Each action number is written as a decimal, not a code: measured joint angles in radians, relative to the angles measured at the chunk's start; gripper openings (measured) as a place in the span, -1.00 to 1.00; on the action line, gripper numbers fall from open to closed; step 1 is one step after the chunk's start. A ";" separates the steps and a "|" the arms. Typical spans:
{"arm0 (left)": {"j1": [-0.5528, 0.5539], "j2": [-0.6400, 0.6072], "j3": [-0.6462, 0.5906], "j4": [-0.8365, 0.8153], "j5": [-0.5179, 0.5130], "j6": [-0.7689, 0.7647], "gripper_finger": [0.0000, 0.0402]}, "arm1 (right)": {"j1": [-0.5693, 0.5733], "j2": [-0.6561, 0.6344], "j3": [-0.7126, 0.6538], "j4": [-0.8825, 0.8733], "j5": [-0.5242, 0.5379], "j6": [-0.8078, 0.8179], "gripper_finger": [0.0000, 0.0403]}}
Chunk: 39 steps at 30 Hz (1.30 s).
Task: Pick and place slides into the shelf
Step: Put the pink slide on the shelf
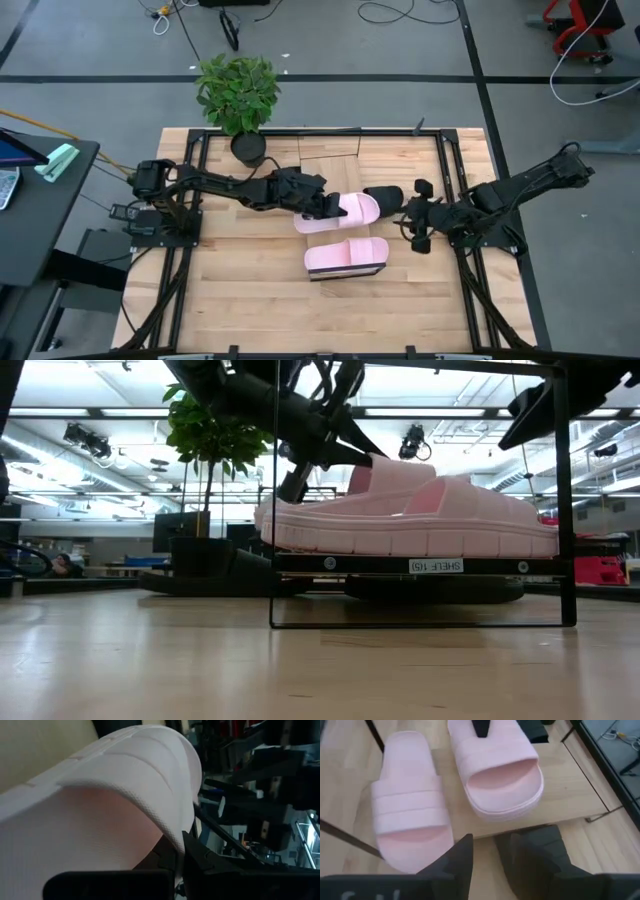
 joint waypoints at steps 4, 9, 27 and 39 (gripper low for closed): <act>0.002 0.012 0.002 0.059 0.007 -0.015 -0.95 | 0.021 -0.016 0.000 -0.001 -0.031 -0.007 -0.33; 0.000 0.033 0.000 0.048 0.012 -0.018 -0.95 | 0.036 -0.027 0.000 0.003 -0.070 -0.008 -0.33; 0.007 0.176 0.122 0.043 0.110 0.012 -0.95 | 0.035 -0.028 0.000 -0.007 -0.071 0.001 -0.38; 0.006 0.173 0.122 -0.013 0.106 0.012 -0.95 | 0.035 -0.028 0.000 -0.013 -0.070 0.004 -0.39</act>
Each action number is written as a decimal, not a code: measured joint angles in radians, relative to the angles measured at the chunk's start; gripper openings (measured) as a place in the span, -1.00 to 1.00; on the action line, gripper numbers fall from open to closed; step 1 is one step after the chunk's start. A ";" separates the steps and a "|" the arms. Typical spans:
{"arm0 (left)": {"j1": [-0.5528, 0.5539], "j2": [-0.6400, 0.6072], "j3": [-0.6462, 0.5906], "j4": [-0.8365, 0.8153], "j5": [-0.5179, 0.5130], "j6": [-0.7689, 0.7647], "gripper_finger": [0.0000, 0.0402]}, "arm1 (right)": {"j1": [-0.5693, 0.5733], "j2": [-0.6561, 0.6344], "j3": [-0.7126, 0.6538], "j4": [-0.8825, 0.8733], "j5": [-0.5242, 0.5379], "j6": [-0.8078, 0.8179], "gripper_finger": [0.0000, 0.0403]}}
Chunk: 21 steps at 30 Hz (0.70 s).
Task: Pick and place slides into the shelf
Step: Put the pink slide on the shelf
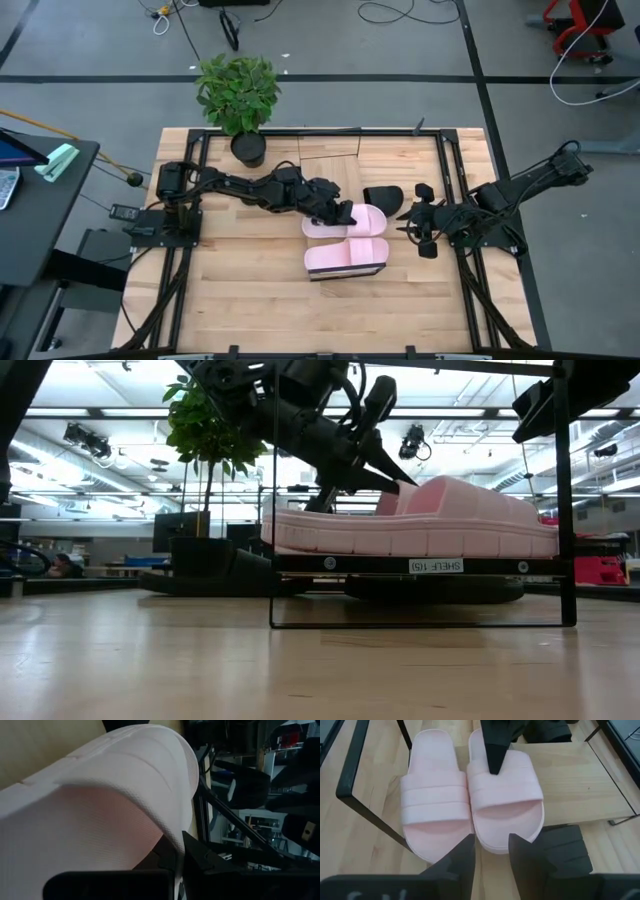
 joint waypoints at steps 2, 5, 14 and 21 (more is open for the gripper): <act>0.000 0.000 0.000 -0.004 0.000 -0.001 -0.95 | 0.000 0.000 0.000 0.000 0.000 0.000 -0.40; 0.000 0.000 0.000 -0.020 0.000 0.000 -0.94 | 0.000 0.000 0.000 0.000 0.003 0.000 -0.40; 0.000 0.000 -0.001 -0.039 0.004 0.013 -0.93 | 0.000 0.000 0.000 0.000 0.007 0.000 -0.40; -0.002 0.006 -0.001 -0.038 0.004 0.003 -0.95 | 0.000 0.000 0.000 -0.001 0.007 0.002 -0.40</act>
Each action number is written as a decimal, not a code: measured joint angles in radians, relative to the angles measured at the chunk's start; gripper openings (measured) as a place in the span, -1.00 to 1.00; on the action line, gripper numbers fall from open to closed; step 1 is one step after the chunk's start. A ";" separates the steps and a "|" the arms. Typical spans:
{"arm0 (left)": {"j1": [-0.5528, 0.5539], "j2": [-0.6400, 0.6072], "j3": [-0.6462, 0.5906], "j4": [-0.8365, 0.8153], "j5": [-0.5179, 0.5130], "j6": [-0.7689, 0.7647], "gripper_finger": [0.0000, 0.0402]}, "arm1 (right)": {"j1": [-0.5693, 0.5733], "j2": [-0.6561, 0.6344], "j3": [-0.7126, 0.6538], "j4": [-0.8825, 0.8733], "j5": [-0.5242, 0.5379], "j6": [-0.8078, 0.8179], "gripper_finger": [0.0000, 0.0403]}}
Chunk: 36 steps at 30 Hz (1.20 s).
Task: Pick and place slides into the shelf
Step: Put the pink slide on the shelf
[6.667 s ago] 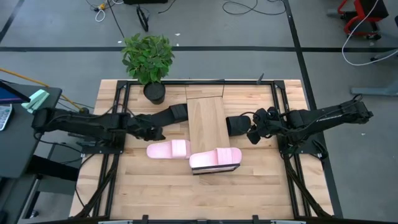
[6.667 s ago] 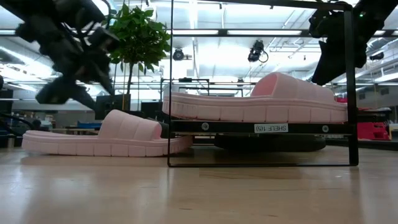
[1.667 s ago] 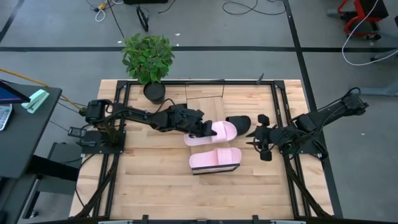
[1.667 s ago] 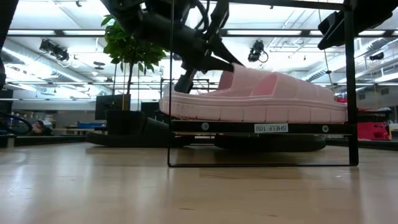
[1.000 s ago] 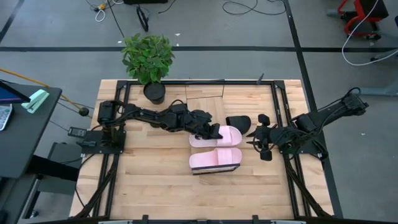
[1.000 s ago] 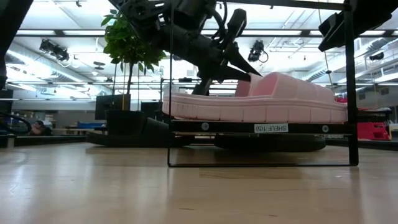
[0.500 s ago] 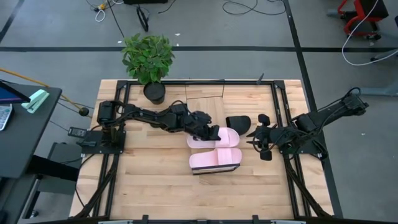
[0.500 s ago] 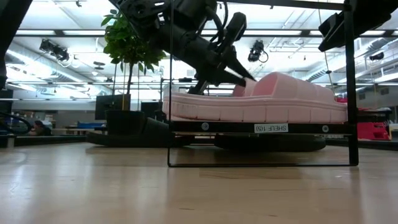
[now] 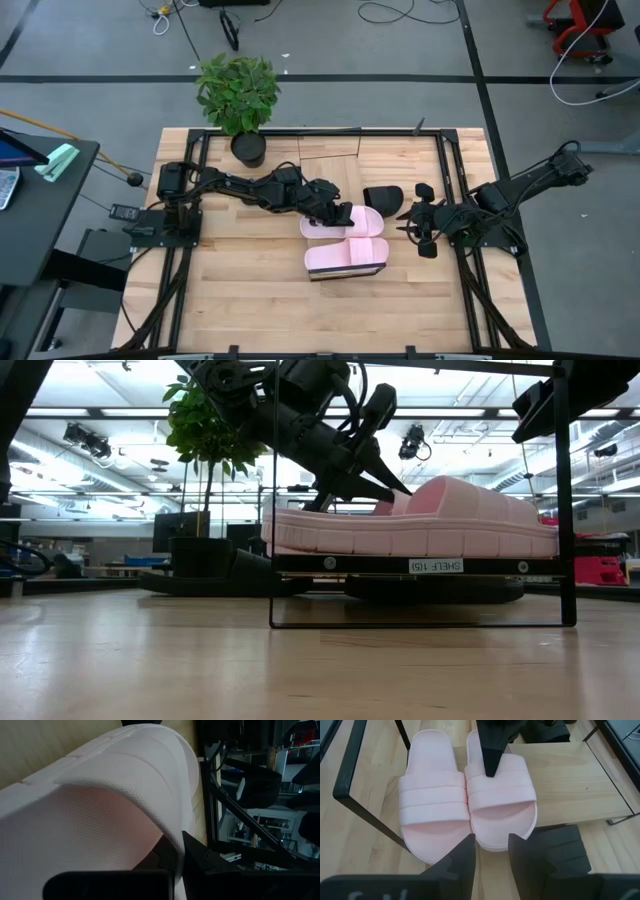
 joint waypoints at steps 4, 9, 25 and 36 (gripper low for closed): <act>0.000 0.000 0.000 0.003 -0.003 -0.002 -0.92 | 0.000 0.000 0.000 -0.002 0.000 0.004 -0.40; 0.000 0.000 0.000 0.005 -0.006 -0.004 -0.88 | 0.000 0.000 0.000 -0.002 0.000 0.007 -0.40; -0.005 0.001 0.000 0.018 -0.007 -0.003 -0.59 | 0.000 0.000 0.000 -0.002 0.000 0.020 -0.40; -0.011 0.001 0.000 0.057 -0.005 0.022 -0.39 | 0.000 0.000 0.000 -0.002 0.000 0.020 -0.40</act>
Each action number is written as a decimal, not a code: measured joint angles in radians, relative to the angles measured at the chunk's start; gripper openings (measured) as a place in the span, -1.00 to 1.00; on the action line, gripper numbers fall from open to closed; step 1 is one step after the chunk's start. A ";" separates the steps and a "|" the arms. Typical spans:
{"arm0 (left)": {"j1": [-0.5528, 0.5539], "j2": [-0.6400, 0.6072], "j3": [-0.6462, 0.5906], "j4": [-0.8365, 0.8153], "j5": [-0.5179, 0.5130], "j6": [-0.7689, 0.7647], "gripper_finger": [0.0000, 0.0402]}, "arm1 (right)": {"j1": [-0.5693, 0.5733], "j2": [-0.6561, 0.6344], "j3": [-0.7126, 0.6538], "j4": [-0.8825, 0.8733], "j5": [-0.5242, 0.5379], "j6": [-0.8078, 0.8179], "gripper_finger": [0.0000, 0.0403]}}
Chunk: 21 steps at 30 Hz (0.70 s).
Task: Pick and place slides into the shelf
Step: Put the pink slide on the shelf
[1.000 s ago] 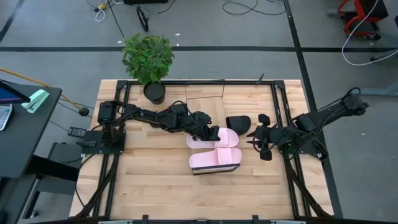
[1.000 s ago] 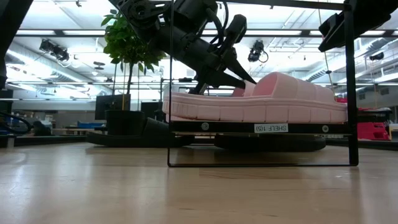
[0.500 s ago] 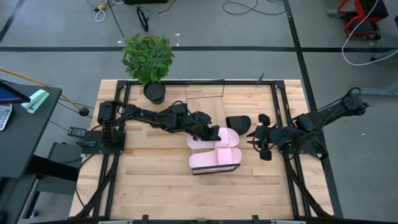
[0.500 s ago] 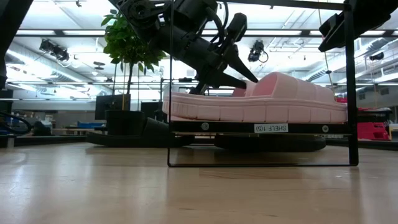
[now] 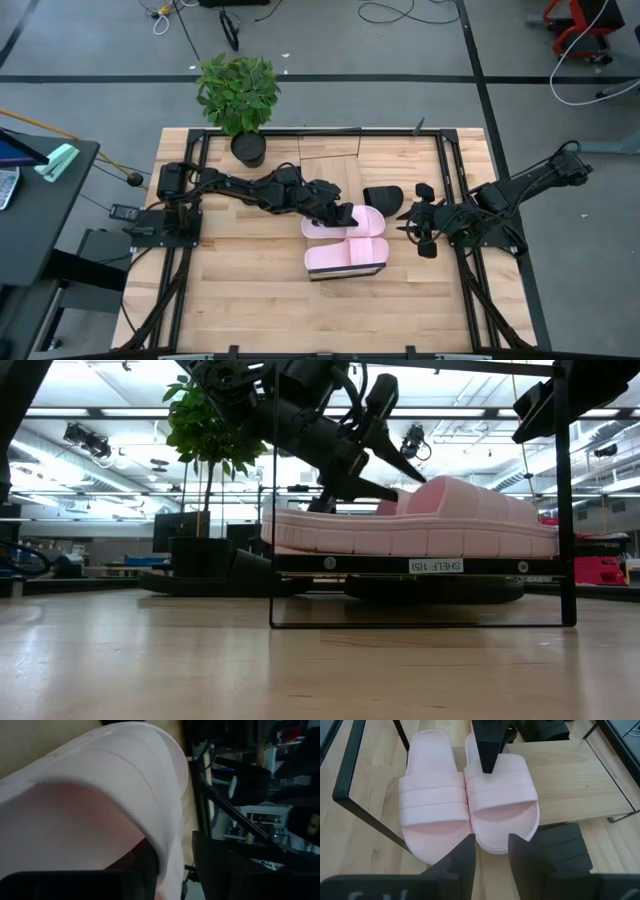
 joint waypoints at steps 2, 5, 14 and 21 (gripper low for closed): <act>0.000 0.000 0.000 0.023 0.002 0.001 -0.37 | 0.000 0.000 0.000 0.000 0.000 0.000 -0.40; -0.001 0.000 0.000 0.025 0.002 0.001 -0.35 | 0.000 0.000 0.000 0.000 0.000 0.000 -0.40; -0.001 0.000 0.000 0.016 0.002 0.001 -0.24 | 0.000 0.000 0.000 0.000 0.000 0.000 -0.40; -0.001 0.000 0.000 -0.009 0.002 0.001 -0.11 | 0.000 0.000 0.000 0.000 0.000 0.000 -0.40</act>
